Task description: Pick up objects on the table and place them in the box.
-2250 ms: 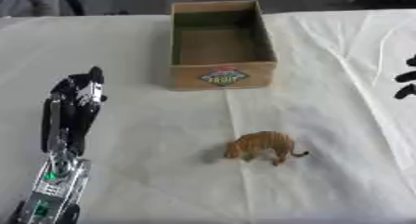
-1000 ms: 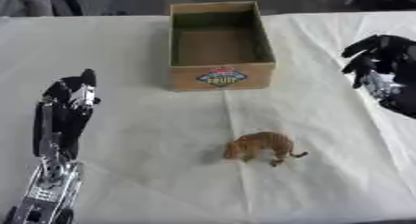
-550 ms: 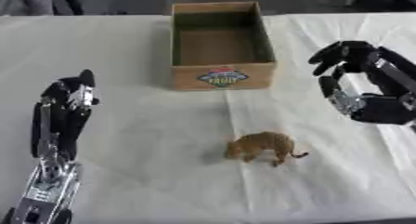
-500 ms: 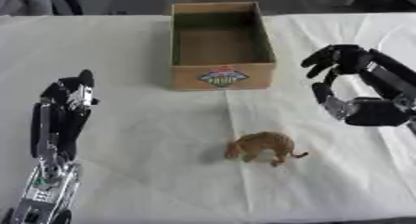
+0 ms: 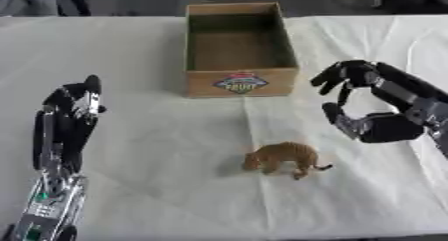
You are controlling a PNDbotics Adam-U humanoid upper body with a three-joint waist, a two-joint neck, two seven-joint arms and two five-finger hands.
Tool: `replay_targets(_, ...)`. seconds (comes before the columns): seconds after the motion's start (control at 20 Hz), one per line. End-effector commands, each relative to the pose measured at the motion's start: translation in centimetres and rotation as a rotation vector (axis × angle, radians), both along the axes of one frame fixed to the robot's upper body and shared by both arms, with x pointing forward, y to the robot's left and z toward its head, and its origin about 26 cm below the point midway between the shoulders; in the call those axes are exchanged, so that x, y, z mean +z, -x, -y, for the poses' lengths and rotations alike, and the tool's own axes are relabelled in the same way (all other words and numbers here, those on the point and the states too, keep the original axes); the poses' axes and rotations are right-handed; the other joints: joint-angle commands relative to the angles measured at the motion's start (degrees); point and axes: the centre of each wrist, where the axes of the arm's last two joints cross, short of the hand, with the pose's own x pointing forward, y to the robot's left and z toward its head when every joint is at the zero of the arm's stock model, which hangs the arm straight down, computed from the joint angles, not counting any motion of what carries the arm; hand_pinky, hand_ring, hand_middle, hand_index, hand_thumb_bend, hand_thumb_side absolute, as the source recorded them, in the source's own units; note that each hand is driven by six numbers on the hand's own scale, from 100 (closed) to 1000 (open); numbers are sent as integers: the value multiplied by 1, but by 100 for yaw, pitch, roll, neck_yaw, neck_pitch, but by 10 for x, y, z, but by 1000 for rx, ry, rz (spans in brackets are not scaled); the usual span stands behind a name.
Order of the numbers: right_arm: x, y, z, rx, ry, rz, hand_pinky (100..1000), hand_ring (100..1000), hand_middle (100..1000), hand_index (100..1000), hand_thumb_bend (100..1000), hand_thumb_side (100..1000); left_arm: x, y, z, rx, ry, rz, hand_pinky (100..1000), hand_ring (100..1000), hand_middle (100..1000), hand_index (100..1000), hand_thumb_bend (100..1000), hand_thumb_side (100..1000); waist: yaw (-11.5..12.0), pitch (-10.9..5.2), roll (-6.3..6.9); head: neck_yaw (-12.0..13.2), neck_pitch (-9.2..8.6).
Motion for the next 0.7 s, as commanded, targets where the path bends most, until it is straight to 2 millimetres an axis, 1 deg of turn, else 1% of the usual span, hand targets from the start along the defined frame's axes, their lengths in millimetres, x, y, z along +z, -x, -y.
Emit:
replay_targets(0.05,7,-2,3,-9,61,26,518,712,755,843,100,508,4,0,-1,-9,-8,15,532,752,485,569,353,496,2,-90,-2,-22,-17)
replay_targets(0.35,5,-3,-5,9,124,51,539,725,765,853,100,506,4,0,-1,-12,-8,12,532,752,485,569,353,497,7,-92,4,-41,-8)
replay_targets(0.7,-4,-4,-17,46,207,70,556,734,772,859,100,513,3,0,0,-14,-8,7,532,752,485,569,353,497,13,-97,17,-65,11)
